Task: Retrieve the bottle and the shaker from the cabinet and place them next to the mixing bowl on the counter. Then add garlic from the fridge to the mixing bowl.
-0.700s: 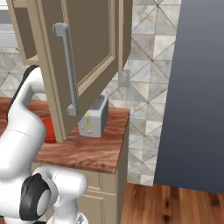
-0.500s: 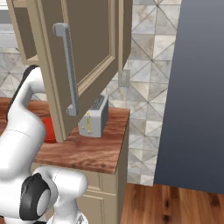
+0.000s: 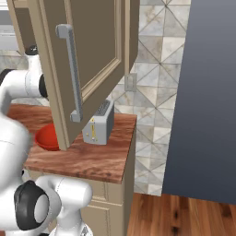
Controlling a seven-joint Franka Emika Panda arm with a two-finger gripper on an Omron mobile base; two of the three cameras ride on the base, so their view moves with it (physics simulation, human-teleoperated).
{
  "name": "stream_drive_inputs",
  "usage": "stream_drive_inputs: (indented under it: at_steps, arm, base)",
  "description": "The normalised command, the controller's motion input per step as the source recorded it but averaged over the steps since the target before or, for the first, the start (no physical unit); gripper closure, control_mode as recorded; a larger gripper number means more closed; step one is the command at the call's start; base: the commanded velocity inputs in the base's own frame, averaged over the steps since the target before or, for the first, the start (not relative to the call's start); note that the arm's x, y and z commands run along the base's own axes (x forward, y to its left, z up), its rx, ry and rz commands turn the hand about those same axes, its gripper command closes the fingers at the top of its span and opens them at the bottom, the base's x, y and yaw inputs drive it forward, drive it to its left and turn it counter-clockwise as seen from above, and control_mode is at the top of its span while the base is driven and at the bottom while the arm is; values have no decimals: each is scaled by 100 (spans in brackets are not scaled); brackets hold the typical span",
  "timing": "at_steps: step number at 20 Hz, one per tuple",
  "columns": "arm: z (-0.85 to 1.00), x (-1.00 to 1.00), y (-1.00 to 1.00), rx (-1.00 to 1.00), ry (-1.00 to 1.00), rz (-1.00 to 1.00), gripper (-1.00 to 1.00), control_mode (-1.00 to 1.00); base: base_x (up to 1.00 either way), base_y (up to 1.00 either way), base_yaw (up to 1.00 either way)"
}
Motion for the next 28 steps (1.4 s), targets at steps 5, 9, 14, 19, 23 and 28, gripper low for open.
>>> stream_drive_inputs:
  at_steps: [5, 9, 14, 19, 23, 28]
  arm:
    - [69, 5, 32, -14, -47, 2, -100, -100]
    - [72, 26, 6, -3, -30, 10, -100, -100]
    - [79, 42, -1, 0, -17, 19, -100, -100]
    - [44, 39, 1, 6, -5, 14, -100, -100]
    - [24, 36, 0, 20, 0, 15, -100, -100]
    - [-8, 42, 16, 3, 0, 11, -100, -100]
  base:
    - [0, 0, 0]
    - [0, 0, 0]
    - [0, 0, 0]
    - [0, 0, 0]
    - [0, 0, 0]
    - [0, 0, 0]
